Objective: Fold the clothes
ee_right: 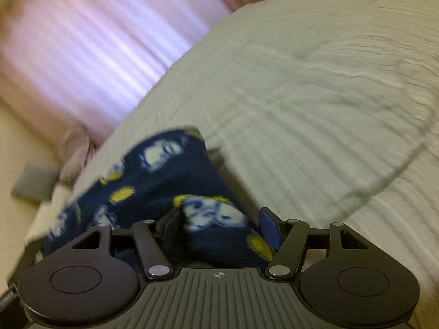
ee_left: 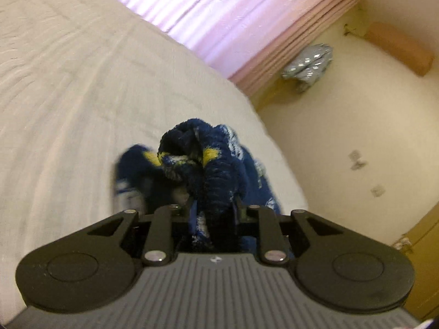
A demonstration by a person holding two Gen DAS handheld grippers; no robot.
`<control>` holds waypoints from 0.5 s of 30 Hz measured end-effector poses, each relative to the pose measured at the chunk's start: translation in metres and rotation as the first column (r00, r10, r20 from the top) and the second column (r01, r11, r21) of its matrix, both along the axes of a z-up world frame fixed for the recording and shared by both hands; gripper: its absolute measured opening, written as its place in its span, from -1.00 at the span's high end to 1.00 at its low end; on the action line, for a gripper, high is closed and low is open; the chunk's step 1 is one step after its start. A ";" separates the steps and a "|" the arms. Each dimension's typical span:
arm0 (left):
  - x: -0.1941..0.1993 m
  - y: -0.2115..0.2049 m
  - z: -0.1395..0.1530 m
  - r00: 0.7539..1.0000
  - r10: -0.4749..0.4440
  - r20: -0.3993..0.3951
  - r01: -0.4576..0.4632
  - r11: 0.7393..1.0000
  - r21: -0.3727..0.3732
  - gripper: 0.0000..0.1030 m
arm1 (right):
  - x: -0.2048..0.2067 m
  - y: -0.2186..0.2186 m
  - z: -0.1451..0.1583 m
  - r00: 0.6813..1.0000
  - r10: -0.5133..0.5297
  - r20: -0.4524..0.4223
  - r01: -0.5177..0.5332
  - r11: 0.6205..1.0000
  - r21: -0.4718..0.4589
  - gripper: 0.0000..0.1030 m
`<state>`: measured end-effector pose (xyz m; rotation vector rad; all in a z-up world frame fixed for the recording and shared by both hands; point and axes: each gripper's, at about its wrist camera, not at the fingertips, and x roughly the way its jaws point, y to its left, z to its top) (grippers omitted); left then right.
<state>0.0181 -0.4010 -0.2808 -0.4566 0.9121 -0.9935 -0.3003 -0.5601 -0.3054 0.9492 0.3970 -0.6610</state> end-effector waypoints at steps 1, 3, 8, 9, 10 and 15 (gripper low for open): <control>0.003 0.001 -0.010 0.999 0.007 -0.039 -0.006 1.000 0.030 0.58 | 0.005 0.002 -0.003 1.000 0.006 -0.017 -0.006 1.000 -0.007 -0.25; 0.014 -0.003 -0.040 0.984 0.016 -0.177 -0.003 0.997 0.073 0.50 | 0.014 0.005 -0.008 0.999 0.014 -0.052 -0.015 1.000 -0.021 -0.25; 0.023 0.001 -0.048 0.961 0.018 -0.275 -0.019 1.000 -0.004 0.40 | 0.015 0.015 0.004 0.995 0.018 -0.101 -0.031 0.992 -0.125 -0.25; 0.022 0.003 -0.043 0.967 0.005 -0.254 -0.008 1.000 -0.010 0.40 | 0.015 0.017 0.007 0.994 0.018 -0.109 -0.034 0.988 -0.149 -0.25; 0.019 0.004 -0.039 0.974 -0.009 -0.228 0.006 1.000 -0.014 0.40 | 0.012 0.023 0.014 0.993 0.018 -0.114 -0.039 0.981 -0.192 -0.25; 0.017 0.007 -0.049 0.980 0.002 -0.201 0.014 0.997 0.081 0.41 | 0.015 0.047 0.009 0.958 0.112 -0.262 -0.193 0.933 -0.304 -0.25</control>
